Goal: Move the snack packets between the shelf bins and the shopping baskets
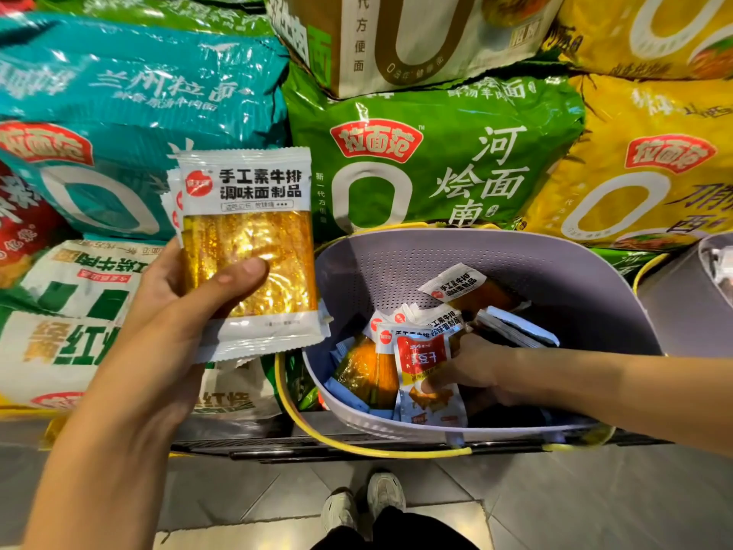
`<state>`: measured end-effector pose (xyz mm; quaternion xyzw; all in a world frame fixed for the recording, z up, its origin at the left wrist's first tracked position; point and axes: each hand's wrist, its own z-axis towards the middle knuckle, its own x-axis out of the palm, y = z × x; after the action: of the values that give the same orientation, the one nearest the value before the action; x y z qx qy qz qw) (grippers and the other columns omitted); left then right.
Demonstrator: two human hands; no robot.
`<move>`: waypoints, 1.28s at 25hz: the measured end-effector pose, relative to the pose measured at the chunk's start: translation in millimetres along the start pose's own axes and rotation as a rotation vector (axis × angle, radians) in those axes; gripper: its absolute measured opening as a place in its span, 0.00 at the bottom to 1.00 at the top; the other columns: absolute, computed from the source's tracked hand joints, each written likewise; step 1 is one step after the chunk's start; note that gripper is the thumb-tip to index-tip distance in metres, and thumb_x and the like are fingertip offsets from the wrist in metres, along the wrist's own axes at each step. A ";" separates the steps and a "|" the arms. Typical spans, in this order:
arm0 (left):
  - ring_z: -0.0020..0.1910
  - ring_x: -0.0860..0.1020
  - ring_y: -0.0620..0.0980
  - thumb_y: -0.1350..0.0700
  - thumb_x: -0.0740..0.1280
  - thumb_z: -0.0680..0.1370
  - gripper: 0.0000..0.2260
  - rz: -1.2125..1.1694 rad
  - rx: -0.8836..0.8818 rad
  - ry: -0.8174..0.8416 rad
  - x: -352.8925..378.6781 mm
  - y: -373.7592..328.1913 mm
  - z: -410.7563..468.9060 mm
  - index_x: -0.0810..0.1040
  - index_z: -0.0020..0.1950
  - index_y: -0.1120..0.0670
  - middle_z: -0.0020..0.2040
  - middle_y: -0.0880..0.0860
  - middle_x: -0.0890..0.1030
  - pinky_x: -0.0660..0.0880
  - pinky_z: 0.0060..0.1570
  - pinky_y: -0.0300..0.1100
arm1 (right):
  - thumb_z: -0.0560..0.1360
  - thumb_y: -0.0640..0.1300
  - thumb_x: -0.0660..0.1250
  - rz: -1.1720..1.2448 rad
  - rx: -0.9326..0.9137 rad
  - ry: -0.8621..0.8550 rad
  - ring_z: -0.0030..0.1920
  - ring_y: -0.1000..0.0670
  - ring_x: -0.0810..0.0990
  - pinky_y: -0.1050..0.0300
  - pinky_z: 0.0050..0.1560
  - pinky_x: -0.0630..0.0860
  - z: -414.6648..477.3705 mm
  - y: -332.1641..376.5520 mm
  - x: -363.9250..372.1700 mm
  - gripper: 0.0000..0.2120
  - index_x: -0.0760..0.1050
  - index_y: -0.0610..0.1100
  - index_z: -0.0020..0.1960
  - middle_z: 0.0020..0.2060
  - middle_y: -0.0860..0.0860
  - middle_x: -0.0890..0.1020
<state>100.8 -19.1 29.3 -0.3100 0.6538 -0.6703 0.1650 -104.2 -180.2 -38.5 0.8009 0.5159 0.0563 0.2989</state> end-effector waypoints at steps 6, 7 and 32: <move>0.41 0.84 0.45 0.45 0.80 0.51 0.35 -0.017 -0.026 0.033 8.4 1.9 2.4 0.77 0.56 0.53 0.44 0.48 0.85 0.79 0.39 0.37 | 0.70 0.35 0.72 0.070 0.060 0.041 0.39 0.48 0.84 0.53 0.40 0.82 8.7 -5.8 4.9 0.16 0.75 0.38 0.56 0.42 0.45 0.85; 0.42 0.84 0.46 0.43 0.81 0.49 0.38 -0.014 -0.032 0.028 9.4 1.6 1.8 0.77 0.56 0.53 0.45 0.49 0.85 0.79 0.39 0.37 | 0.70 0.35 0.73 0.071 0.043 0.042 0.41 0.47 0.84 0.52 0.43 0.82 10.1 -6.4 5.5 0.15 0.76 0.38 0.55 0.43 0.45 0.85; 0.38 0.83 0.44 0.59 0.70 0.63 0.24 -0.027 -0.119 0.020 65.8 -3.6 -26.4 0.75 0.59 0.53 0.41 0.48 0.85 0.76 0.32 0.32 | 0.63 0.38 0.67 0.594 -0.460 0.083 0.42 0.43 0.83 0.44 0.51 0.78 -77.3 30.3 -33.9 0.20 0.76 0.33 0.55 0.43 0.40 0.84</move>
<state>35.2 -39.6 47.2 -0.3214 0.6897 -0.6355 0.1308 -126.6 -185.6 48.1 0.8246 0.2467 0.2873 0.4202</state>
